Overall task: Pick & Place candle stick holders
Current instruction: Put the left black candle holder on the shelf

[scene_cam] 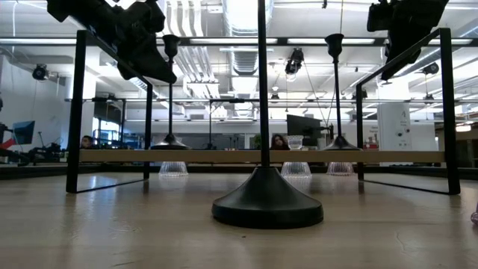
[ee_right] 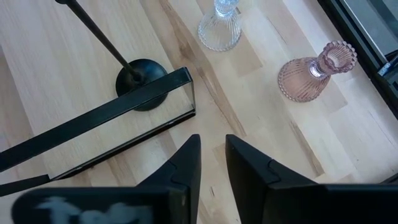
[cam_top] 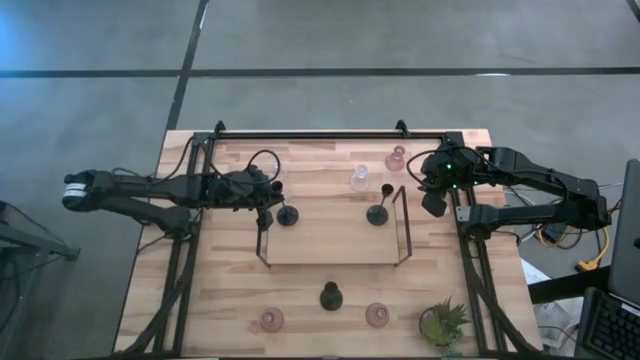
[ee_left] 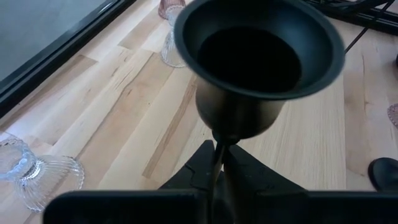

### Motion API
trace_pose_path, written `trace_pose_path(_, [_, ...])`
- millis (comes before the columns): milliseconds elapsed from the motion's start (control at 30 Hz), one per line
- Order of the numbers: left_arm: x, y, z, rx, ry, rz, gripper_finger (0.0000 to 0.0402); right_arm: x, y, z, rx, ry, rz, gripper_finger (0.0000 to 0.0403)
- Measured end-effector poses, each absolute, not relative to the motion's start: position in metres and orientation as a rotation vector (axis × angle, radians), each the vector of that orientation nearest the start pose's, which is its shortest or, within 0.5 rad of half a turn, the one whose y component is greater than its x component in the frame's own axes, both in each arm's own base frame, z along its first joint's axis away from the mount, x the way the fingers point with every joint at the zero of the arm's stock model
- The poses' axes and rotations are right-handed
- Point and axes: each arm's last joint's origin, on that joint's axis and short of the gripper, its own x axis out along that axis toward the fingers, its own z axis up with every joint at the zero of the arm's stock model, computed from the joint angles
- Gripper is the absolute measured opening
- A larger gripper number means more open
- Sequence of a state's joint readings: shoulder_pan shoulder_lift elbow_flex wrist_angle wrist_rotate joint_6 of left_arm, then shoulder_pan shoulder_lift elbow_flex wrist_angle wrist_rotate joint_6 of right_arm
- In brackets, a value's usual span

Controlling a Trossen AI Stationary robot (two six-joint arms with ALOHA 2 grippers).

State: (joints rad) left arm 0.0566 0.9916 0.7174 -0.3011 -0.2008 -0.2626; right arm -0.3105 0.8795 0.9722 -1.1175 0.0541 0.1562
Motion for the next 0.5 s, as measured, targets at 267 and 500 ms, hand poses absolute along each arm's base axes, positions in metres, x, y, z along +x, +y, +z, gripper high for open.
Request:
trace_pose_path(267, [0.208,0.0176,0.2648,-0.186,0.528,0.319,0.0068,0.1331,-0.0443,0.3067,0.273,0.995,-0.412,0.0067])
trace_pose_path(500, [0.2079,0.0183,0.2649,-0.153,0.529,0.334,0.0071,0.1331,-0.0444,0.3067,0.273,0.995,-0.412,0.0079])
